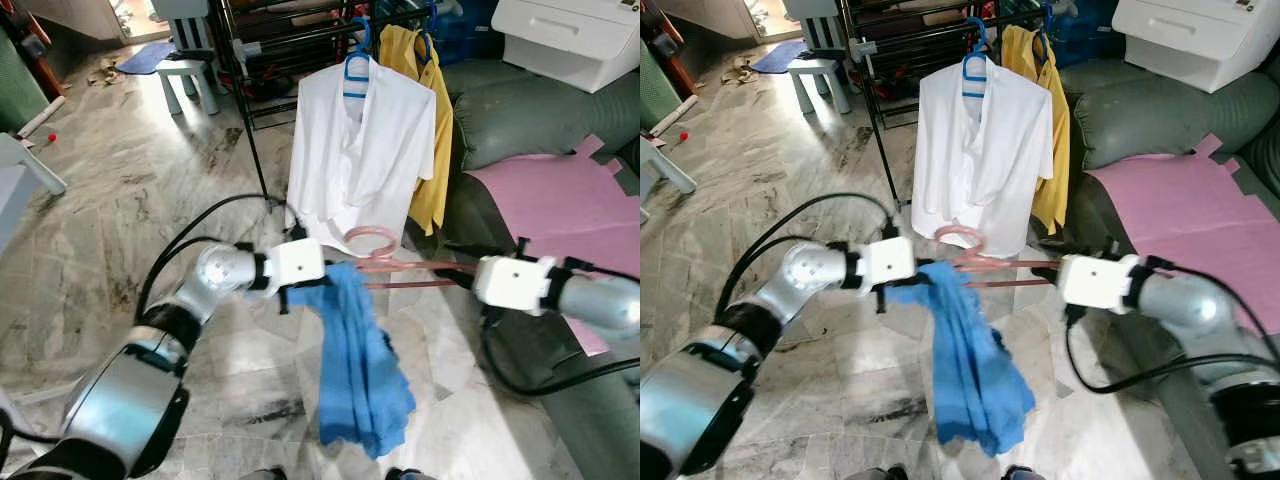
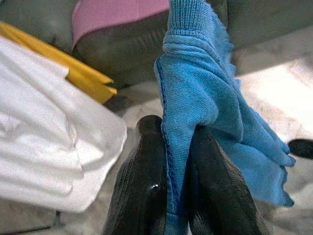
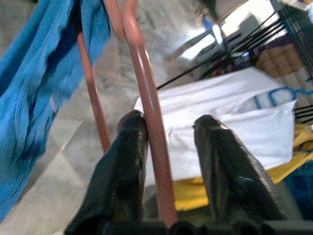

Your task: Hang hanger

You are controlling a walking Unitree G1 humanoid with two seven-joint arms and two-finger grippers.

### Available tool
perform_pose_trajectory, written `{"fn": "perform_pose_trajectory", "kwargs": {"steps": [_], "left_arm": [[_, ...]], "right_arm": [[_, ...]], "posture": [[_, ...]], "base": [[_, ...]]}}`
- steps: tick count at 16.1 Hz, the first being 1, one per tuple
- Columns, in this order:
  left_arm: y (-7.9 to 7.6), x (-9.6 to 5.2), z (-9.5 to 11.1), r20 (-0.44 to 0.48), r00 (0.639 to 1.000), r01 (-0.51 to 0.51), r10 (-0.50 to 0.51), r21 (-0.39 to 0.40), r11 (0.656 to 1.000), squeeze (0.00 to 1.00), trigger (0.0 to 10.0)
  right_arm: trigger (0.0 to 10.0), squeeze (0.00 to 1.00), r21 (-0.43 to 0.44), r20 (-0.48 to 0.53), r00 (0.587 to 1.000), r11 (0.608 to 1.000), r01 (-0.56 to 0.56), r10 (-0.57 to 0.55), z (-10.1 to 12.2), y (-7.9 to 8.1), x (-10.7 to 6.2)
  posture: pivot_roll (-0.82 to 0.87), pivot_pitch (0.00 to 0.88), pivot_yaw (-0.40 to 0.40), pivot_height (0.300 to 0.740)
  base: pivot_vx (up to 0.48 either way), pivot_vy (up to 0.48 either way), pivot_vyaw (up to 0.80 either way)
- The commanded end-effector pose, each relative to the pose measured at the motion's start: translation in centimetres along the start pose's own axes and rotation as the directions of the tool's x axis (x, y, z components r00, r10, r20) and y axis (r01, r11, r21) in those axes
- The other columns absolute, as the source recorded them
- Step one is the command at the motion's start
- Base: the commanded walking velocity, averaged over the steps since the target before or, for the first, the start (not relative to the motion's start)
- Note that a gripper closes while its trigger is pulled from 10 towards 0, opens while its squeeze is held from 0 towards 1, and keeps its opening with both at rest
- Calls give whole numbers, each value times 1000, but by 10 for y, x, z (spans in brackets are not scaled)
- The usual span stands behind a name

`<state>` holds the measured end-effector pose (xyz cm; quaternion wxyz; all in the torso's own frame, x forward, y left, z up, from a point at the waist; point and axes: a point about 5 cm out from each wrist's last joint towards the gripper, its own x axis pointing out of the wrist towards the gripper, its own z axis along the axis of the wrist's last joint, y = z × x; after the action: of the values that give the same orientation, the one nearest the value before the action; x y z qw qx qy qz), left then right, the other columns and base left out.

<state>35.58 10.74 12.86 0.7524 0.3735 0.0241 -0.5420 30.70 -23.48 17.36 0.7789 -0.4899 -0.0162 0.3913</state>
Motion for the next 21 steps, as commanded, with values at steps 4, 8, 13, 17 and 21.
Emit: {"fn": "perform_pose_trajectory", "kwargs": {"steps": [4, 8, 13, 17, 21], "left_arm": [[5, -21, -18, -52, 997, -62, 59, -47, 997, 0, 0], [3, -25, -24, -79, 995, -71, 67, -53, 996, 0, 0], [27, -32, -12, 11, 934, -357, 358, -64, 932, 0, 0], [19, -26, -11, 39, 925, -373, 378, -95, 923, 0, 0], [23, -17, 17, 205, 926, -311, 316, -57, 949, 0, 0]], "right_arm": [[10000, 1000, -13, -18, 992, 992, 126, -126, 5, -38, -22], [10000, 1000, -6, -37, 977, 977, 212, -212, 3, -45, -30], [10000, 1000, 523, 79, 931, 810, 266, -356, 14, -16, -46], [10000, 1000, 822, 117, 950, 565, 72, -290, 16, 42, -39], [10000, 1000, 874, -94, 952, 433, 219, -292, -3, 63, 3]], "posture": [[-145, 100, 105, 740], [-149, 113, 105, 740], [-128, 138, 93, 740], [-133, 157, 116, 740], [-107, 150, 129, 740]], "base": [[0, 0, 0], [0, 0, 0], [0, 0, 0], [0, 0, 0], [0, 0, 0]]}}
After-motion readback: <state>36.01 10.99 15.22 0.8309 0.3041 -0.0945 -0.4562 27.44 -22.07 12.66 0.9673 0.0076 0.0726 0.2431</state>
